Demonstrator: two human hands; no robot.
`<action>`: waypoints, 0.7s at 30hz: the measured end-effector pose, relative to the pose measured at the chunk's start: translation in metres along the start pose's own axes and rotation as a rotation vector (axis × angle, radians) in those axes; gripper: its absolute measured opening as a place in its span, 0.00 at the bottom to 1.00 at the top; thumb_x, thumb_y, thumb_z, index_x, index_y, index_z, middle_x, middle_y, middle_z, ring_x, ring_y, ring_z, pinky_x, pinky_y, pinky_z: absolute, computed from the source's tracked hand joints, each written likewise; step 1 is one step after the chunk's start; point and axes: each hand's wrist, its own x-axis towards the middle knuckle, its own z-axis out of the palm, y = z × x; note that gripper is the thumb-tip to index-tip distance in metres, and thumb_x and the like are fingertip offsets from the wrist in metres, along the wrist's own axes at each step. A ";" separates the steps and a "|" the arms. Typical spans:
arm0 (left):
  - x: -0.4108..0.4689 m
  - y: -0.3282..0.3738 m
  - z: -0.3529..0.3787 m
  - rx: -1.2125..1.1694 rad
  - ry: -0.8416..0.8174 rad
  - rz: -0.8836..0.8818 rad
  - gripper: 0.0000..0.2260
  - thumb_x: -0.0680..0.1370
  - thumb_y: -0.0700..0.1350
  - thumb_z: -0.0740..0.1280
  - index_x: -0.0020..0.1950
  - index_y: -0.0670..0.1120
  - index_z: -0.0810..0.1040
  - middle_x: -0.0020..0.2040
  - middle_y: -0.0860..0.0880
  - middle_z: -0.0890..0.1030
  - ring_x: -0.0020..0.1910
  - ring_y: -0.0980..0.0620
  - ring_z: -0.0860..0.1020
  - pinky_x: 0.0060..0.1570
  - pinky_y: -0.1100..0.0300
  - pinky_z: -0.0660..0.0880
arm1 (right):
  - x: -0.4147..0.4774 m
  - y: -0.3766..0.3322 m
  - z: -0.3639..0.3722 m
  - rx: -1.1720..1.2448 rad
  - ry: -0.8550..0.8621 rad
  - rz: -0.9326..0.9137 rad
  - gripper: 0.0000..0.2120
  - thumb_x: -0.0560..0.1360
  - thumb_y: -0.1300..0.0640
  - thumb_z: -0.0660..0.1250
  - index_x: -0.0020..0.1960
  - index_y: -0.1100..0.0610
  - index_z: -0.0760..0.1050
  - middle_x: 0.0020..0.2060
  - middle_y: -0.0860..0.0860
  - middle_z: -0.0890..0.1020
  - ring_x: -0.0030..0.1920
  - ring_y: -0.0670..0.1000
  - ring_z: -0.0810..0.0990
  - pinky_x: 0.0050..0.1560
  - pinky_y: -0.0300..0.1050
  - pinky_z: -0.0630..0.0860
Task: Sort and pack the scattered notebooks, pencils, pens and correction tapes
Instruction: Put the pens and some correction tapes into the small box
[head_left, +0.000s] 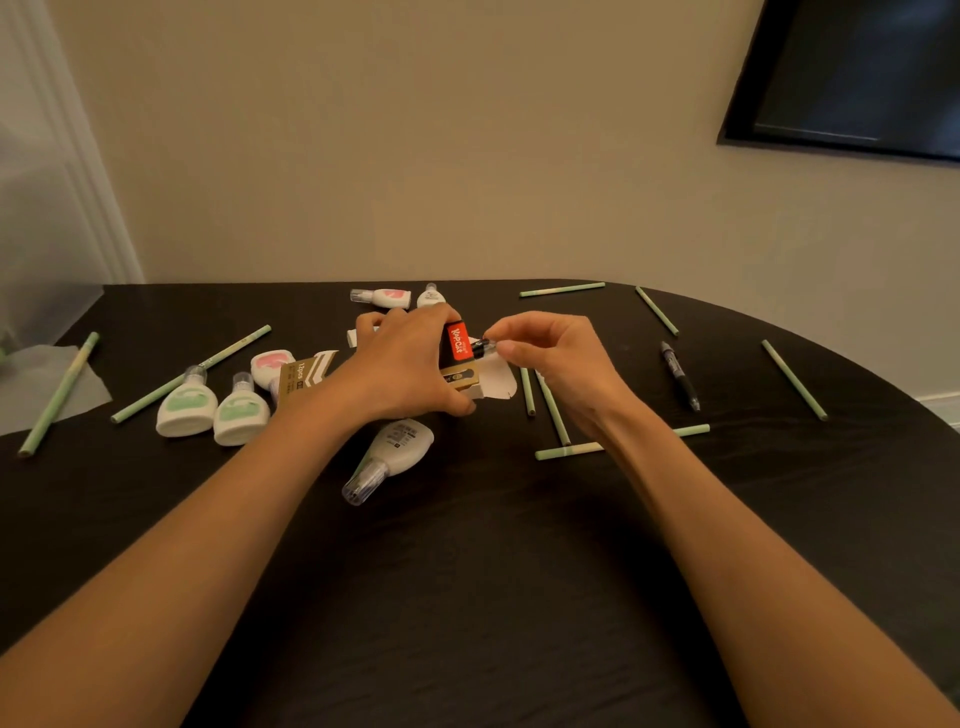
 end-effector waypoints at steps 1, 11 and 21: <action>0.000 0.000 0.000 -0.003 0.001 -0.004 0.37 0.64 0.56 0.76 0.68 0.49 0.64 0.62 0.49 0.72 0.63 0.48 0.67 0.64 0.52 0.56 | 0.000 0.000 0.001 0.021 -0.013 -0.004 0.13 0.74 0.67 0.65 0.40 0.51 0.79 0.41 0.45 0.81 0.45 0.41 0.79 0.48 0.36 0.76; 0.000 0.000 -0.004 -0.002 -0.010 -0.018 0.37 0.64 0.56 0.76 0.68 0.50 0.64 0.62 0.49 0.72 0.64 0.47 0.67 0.64 0.52 0.56 | 0.001 -0.003 0.005 -0.078 0.019 0.069 0.08 0.77 0.54 0.63 0.41 0.50 0.77 0.37 0.47 0.79 0.42 0.43 0.77 0.46 0.36 0.70; 0.000 0.005 -0.005 -0.008 -0.005 0.014 0.38 0.64 0.55 0.76 0.69 0.49 0.63 0.62 0.48 0.72 0.62 0.48 0.68 0.62 0.53 0.57 | -0.004 0.000 0.017 0.014 0.011 0.063 0.09 0.76 0.57 0.65 0.39 0.47 0.78 0.42 0.44 0.79 0.49 0.46 0.77 0.44 0.37 0.70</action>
